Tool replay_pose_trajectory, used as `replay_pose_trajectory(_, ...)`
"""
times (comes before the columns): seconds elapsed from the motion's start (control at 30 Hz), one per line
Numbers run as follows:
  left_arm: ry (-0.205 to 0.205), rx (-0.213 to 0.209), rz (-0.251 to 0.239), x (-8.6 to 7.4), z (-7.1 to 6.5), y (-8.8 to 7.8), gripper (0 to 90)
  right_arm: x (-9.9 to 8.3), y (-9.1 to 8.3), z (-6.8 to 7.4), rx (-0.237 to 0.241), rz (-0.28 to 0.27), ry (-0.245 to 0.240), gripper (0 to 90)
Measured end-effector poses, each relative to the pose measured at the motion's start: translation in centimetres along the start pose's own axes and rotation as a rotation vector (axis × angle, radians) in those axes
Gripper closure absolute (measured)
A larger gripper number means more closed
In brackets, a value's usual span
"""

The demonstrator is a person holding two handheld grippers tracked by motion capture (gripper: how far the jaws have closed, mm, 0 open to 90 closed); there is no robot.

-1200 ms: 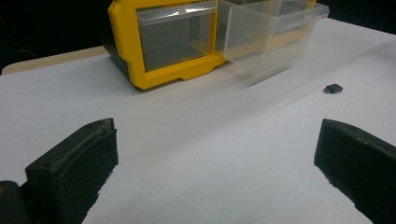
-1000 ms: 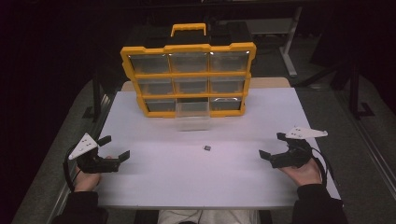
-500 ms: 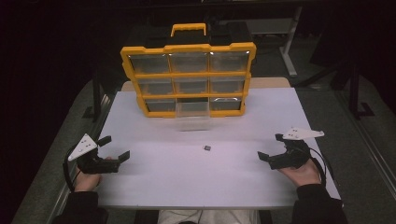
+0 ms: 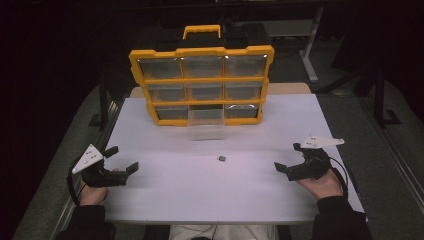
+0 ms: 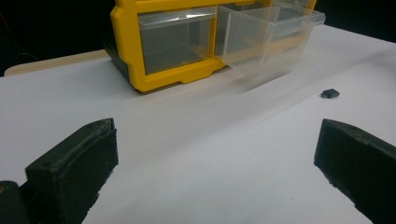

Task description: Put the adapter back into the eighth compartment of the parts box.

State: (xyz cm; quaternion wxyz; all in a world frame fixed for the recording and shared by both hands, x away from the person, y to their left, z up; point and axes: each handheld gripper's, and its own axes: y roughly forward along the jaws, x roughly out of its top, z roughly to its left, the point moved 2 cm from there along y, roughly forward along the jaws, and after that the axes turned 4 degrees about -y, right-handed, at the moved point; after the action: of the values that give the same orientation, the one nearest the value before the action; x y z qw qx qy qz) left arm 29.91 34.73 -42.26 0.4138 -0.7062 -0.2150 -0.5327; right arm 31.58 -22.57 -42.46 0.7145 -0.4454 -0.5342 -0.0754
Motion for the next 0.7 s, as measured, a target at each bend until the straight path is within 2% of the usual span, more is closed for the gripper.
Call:
replay_pose_trajectory(0.13,0.007,-0.002,0.008,0.0,-0.1,0.1,0.0,0.2,0.0,0.0,0.005,0.002,0.005,0.0)
replay_pose_trajectory(0.4,-0.001,-0.001,0.016,-0.1,-0.1,0.1,0.0,1.6,0.2,0.5,0.020,0.015,-0.040,0.0)
replay_pose_trajectory(0.7,-0.011,0.003,0.020,-0.1,0.0,0.0,0.0,3.1,0.4,0.7,0.040,0.036,-0.069,0.0)
